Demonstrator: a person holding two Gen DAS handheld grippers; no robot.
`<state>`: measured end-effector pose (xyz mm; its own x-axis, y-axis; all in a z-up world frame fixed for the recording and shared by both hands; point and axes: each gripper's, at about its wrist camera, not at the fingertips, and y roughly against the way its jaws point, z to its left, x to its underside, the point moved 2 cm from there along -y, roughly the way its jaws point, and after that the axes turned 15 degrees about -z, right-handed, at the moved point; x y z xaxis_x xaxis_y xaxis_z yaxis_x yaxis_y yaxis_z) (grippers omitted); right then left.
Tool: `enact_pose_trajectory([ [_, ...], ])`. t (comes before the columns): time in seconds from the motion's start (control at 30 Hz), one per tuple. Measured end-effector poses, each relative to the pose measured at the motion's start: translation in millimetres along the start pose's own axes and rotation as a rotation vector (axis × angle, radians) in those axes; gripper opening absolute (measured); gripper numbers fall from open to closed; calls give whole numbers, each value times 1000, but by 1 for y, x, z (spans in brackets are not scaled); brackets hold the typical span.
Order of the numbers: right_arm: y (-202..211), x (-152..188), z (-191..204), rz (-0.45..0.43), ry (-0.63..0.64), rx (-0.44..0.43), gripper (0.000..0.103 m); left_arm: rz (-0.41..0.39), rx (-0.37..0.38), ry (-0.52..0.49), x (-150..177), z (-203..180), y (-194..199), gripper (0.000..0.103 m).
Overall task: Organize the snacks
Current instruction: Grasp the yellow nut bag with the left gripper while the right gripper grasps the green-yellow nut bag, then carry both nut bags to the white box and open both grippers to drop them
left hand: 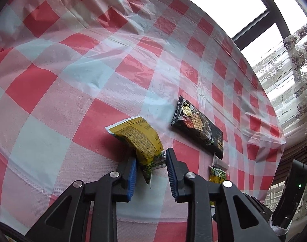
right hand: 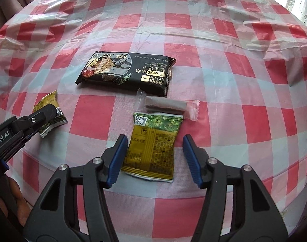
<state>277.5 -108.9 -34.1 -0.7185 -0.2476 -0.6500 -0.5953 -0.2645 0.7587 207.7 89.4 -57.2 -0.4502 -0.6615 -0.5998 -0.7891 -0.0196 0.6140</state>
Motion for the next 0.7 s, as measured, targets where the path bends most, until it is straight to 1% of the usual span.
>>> enact_pose_trajectory([
  [0.03, 2, 0, -2, -3, -2, 0, 47, -4, 2, 1, 0, 0, 0, 29],
  [0.13, 4, 2, -9, -3, -17, -22, 42, -6, 4, 11, -1, 3, -2, 24],
  [0.23, 8, 5, -16, -2, -36, -36, 40, -10, 9, 15, -1, 3, -2, 22],
  [0.4, 17, 11, -32, 0, -73, -54, 40, -24, 16, -27, 0, -5, 3, 21],
  [0.53, 29, 16, -49, -13, -98, -56, 40, -23, 39, -66, 3, -18, 8, 21],
  [0.7, 44, 24, -72, -27, -135, -52, 39, -2, 76, -118, 13, -41, 16, 21],
])
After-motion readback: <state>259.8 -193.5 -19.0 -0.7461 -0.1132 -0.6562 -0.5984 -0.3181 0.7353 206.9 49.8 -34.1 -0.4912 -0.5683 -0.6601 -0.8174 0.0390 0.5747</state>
